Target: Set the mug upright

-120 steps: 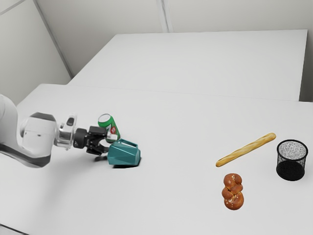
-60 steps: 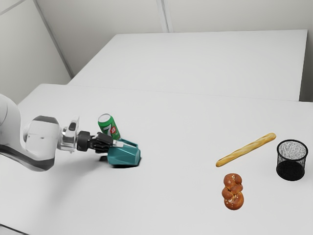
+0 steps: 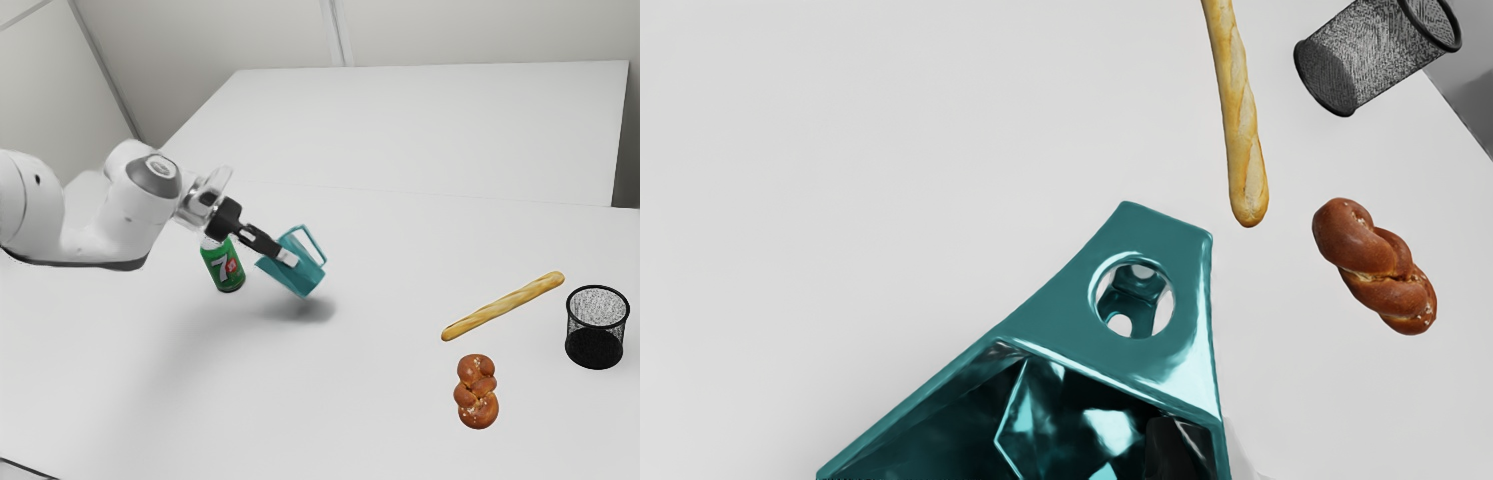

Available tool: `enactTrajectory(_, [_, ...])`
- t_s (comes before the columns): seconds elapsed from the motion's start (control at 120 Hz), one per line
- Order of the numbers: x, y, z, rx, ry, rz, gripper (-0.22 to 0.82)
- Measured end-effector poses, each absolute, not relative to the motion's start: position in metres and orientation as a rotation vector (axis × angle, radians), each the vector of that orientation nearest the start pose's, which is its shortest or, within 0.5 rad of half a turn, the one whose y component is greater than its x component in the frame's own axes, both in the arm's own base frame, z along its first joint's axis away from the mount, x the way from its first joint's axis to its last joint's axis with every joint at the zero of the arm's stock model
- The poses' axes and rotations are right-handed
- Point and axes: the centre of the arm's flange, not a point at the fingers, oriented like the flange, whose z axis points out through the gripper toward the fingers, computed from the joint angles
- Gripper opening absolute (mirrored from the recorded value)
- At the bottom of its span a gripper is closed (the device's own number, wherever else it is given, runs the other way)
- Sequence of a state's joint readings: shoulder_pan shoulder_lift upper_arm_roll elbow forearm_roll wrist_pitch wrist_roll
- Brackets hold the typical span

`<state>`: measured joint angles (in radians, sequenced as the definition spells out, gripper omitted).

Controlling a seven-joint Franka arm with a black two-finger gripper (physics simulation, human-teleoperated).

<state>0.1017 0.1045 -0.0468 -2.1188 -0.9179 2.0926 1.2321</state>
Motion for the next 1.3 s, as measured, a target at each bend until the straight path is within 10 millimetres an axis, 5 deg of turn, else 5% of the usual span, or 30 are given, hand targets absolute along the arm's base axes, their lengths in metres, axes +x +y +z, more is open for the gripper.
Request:
enactTrajectory(0.117, [0.602, -0.017, 0.412, 2.507, -1.173, 0.337, -0.16])
enactTrajectory(0.233, [0.617, -0.017, 0.403, 2.67, -1.335, 0.159, -0.17])
enactTrajectory(0.508, [0.627, -0.041, 0.372, 2.849, -1.257, 0.097, -0.17])
enactTrajectory(0.733, [0.618, -0.042, 0.346, 2.915, -1.053, 0.07, -0.15])
enactTrajectory(1.025, [0.621, -0.043, 0.346, 2.968, -0.885, 0.096, 0.37])
enactTrajectory(1.1, [0.622, -0.044, 0.361, 2.981, -0.858, 0.132, 0.44])
enactTrajectory(1.167, [0.617, -0.048, 0.396, 2.992, -0.849, 0.184, 0.49])
enactTrajectory(1.3, [0.615, -0.059, 0.518, 3.015, -0.806, 0.299, 0.54])
